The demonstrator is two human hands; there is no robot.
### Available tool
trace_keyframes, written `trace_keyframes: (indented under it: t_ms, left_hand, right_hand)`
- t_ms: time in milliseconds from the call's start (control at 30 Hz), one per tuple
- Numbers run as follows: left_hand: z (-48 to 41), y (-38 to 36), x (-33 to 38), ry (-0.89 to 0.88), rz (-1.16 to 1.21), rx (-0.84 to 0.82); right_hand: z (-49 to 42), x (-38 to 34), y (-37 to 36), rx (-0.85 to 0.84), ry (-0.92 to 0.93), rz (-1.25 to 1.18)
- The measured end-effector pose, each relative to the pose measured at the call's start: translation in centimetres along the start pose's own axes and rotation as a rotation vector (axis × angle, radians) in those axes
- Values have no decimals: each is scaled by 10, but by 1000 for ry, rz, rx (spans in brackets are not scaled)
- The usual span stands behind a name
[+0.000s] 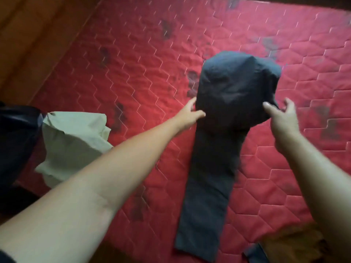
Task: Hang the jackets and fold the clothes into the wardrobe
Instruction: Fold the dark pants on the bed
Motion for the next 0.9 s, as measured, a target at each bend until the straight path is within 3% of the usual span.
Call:
trace_keyframes:
  t_ms: [67, 133, 267, 467, 600, 767, 900]
  left_hand:
    - [26, -23, -76, 169, -142, -85]
    - [61, -48, -146, 277, -166, -187]
    - [128, -91, -248, 411, -137, -206]
    - [182, -120, -328, 433, -159, -164]
    - [204, -127, -348, 351, -170, -92]
    - [237, -133, -354, 249, -155, -16]
    - [277, -141, -358, 161, -125, 10]
  right_hand:
    - [36, 73, -5, -16, -198, 82]
    - [89, 146, -15, -149, -393, 94]
    - [171, 275, -23, -265, -618, 57]
    - [218, 355, -22, -210, -616, 125]
    - [244, 359, -22, -275, -480, 177]
    - [282, 355, -4, -190, -385, 92]
    - [326, 345, 25, -140, -278, 173]
Point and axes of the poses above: each hand's wrist, its own z-axis away from the middle knuckle, its own y-axis out of the back of the hand, x = y × z, the point moved 3 cm from there along -z, towards the middle knuckle, and after that the axes turned 8 degrees about -z, right-handed, at the moved point
